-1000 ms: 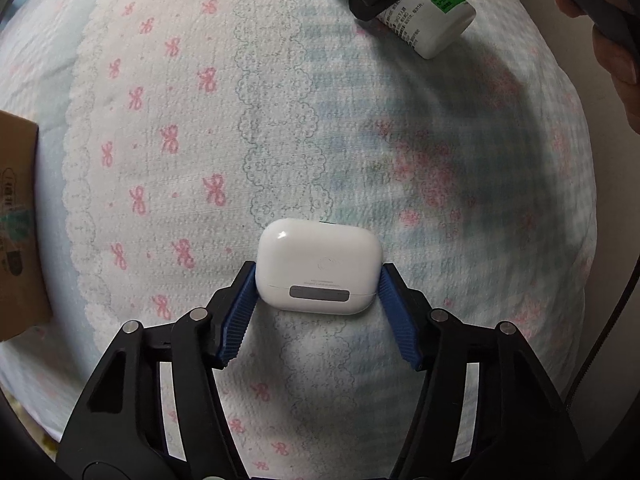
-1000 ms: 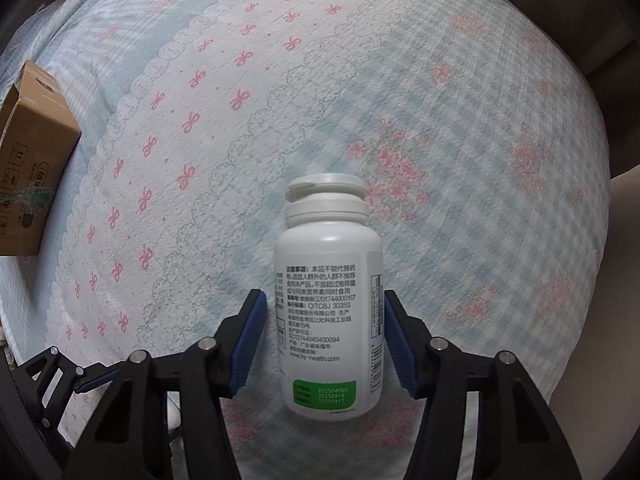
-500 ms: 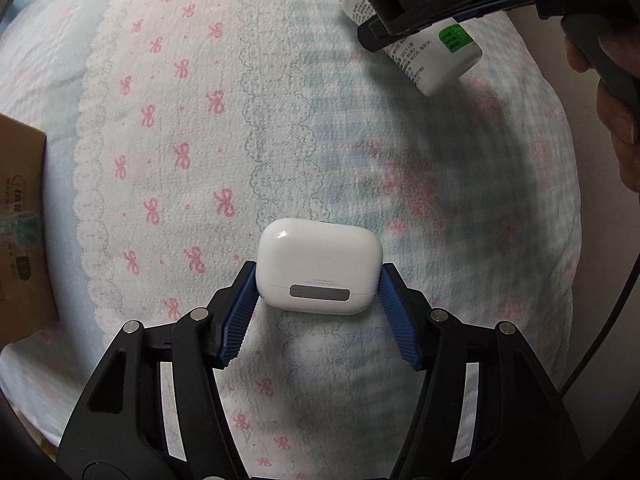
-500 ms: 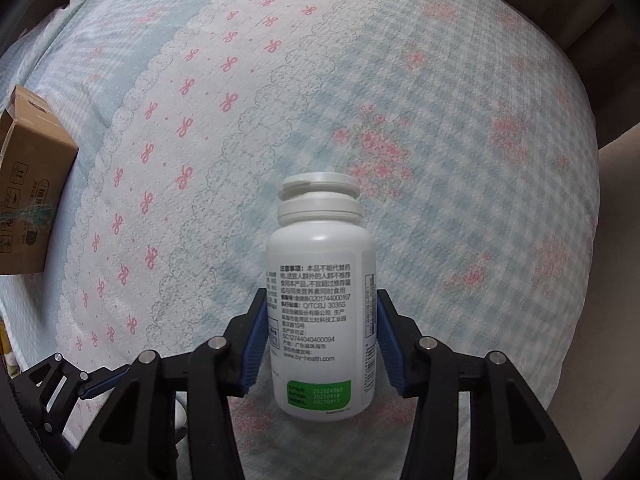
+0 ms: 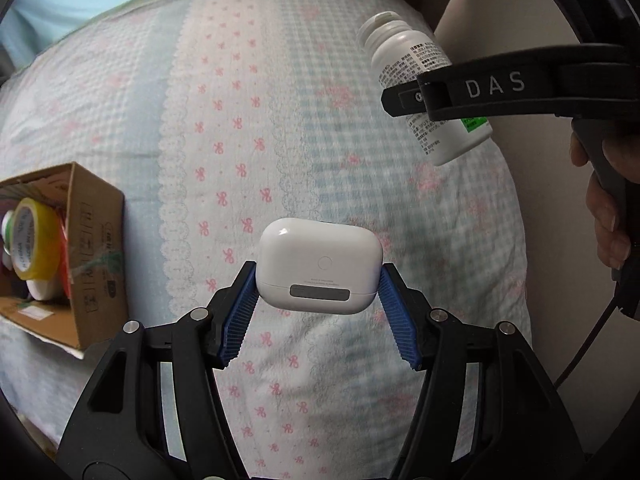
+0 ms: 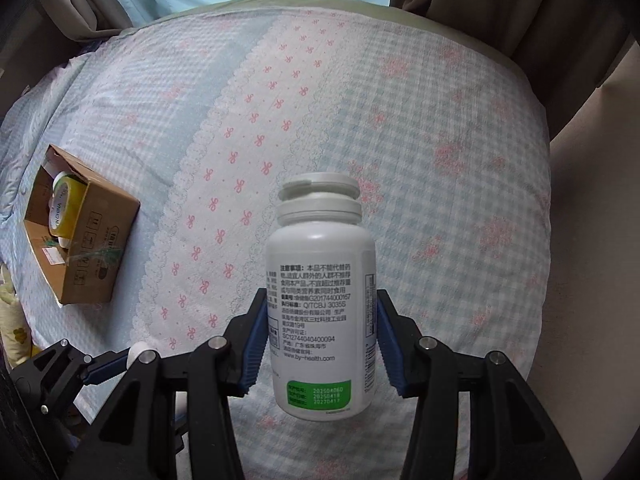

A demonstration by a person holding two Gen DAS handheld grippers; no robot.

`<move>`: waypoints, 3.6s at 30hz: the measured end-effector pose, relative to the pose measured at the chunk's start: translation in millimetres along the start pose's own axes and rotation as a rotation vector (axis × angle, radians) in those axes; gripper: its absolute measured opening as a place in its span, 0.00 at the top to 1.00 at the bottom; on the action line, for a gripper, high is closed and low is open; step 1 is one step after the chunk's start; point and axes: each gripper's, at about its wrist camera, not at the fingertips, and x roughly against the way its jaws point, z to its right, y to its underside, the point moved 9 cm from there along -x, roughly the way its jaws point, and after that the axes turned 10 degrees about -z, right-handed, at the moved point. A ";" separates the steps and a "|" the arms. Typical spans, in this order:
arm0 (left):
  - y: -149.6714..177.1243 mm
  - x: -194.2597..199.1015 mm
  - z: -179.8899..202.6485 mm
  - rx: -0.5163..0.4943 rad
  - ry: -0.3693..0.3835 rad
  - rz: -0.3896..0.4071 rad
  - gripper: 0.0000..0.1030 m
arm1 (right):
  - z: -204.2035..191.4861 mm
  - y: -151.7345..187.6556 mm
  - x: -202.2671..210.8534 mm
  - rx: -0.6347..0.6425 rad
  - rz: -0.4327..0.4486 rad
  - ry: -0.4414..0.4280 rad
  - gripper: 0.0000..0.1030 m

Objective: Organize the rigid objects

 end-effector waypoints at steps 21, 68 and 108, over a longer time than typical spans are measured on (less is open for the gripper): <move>28.1 230.1 -188.9 -0.033 -0.006 0.253 0.44 | -199.3 8.9 184.7 -0.066 0.241 -0.045 0.55; 31.2 42.4 -476.2 -0.053 -0.128 -0.127 0.44 | -330.6 -36.2 -73.8 -0.517 -0.146 -0.133 0.55; 76.6 179.6 -412.3 -0.070 -0.146 0.108 0.00 | -349.1 4.1 46.0 -0.435 0.086 -0.079 0.00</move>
